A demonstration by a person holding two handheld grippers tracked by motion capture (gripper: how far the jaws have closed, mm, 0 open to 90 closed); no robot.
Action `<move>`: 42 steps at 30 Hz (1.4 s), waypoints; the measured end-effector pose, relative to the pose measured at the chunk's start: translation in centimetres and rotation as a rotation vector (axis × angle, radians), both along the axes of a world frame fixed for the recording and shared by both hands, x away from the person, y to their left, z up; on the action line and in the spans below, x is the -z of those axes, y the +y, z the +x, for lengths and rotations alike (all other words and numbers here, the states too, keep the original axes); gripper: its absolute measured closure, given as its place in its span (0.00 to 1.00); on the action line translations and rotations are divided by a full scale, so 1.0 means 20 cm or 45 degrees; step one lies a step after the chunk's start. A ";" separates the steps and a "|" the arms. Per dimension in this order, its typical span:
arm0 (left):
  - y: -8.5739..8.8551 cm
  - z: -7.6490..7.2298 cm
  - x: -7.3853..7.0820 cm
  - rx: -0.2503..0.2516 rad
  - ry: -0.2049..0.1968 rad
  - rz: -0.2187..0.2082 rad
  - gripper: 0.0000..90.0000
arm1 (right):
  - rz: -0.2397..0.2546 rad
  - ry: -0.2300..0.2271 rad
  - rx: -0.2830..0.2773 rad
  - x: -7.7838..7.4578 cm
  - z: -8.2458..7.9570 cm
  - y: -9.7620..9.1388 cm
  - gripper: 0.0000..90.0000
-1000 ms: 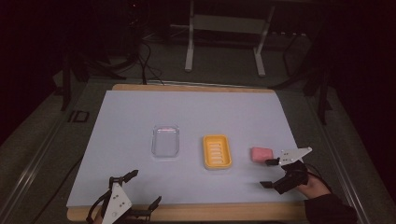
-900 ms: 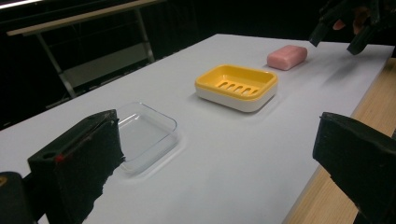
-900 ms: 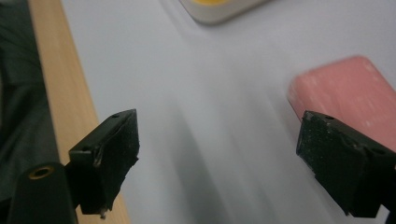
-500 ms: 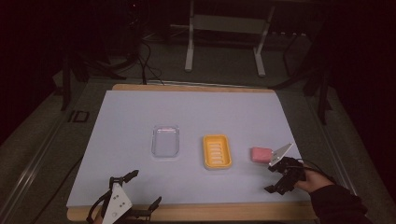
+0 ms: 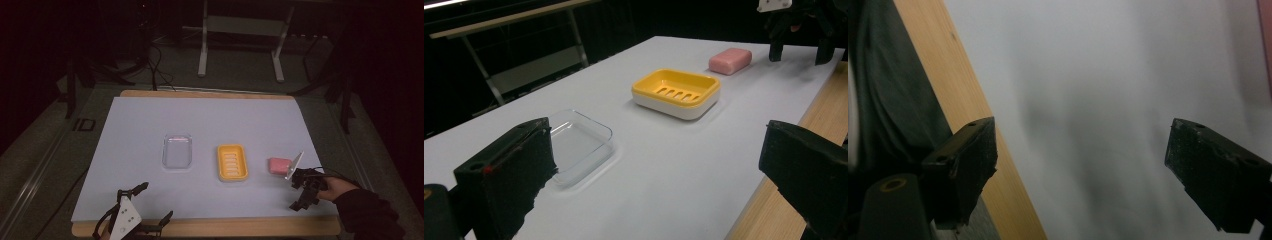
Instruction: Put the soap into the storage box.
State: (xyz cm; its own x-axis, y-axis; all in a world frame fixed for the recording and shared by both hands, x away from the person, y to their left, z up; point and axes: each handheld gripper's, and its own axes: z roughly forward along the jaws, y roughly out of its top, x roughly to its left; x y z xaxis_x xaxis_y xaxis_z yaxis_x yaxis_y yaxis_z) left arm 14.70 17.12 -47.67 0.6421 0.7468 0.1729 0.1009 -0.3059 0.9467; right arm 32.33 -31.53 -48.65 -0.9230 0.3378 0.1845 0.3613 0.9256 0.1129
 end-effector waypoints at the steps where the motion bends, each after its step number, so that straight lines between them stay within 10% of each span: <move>1: 0.00 0.00 0.00 0.000 0.000 0.000 0.02 | -0.023 0.026 0.006 0.00 0.00 0.00 0.15; 9: 0.00 0.00 0.00 0.003 -0.002 0.001 0.02 | -0.153 0.031 0.043 -0.02 0.04 0.00 0.16; 18: 0.00 0.00 0.00 0.005 -0.002 -0.004 0.02 | -0.205 -0.107 0.044 -0.06 0.13 -0.05 0.25; 42: 0.00 0.00 0.00 0.002 0.006 -0.003 0.02 | -0.183 -0.179 -0.046 -0.04 0.37 -0.05 0.27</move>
